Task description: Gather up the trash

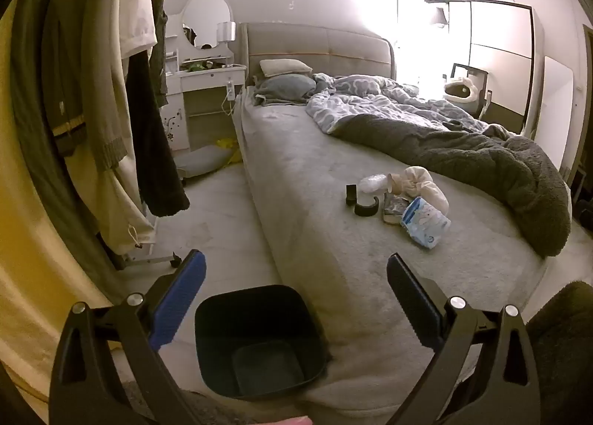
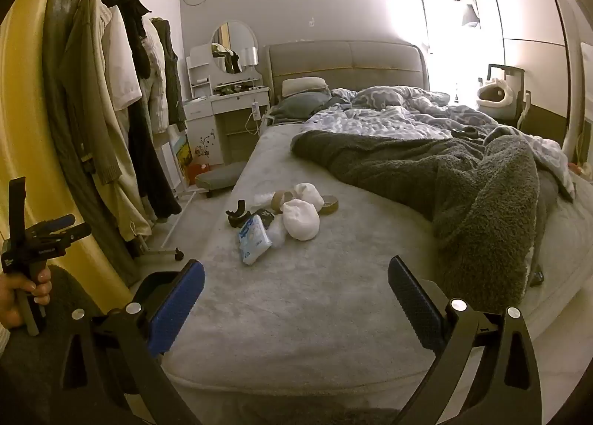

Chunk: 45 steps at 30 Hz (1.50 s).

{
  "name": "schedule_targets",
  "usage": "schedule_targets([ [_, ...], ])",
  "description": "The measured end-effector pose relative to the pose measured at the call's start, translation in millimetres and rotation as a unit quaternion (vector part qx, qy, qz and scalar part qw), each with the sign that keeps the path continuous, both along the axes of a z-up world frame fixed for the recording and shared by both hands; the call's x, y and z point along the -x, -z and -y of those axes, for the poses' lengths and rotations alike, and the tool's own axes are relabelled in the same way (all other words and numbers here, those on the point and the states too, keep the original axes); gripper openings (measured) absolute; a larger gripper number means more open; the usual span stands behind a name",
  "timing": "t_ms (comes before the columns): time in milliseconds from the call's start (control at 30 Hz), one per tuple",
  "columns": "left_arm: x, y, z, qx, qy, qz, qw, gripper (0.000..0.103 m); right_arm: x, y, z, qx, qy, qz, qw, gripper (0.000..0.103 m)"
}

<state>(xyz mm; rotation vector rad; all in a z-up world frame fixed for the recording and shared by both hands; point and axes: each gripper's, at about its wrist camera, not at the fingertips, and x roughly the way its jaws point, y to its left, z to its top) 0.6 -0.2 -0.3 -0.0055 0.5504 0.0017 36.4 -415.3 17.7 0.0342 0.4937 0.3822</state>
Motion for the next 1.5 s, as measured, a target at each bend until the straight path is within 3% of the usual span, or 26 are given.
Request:
schedule_targets([
  [1500,0.1,0.0,0.0,0.002,0.0,0.002,1.0,0.1,0.3,0.4,-3.2,0.006,-0.002,-0.005,1.0,0.1],
])
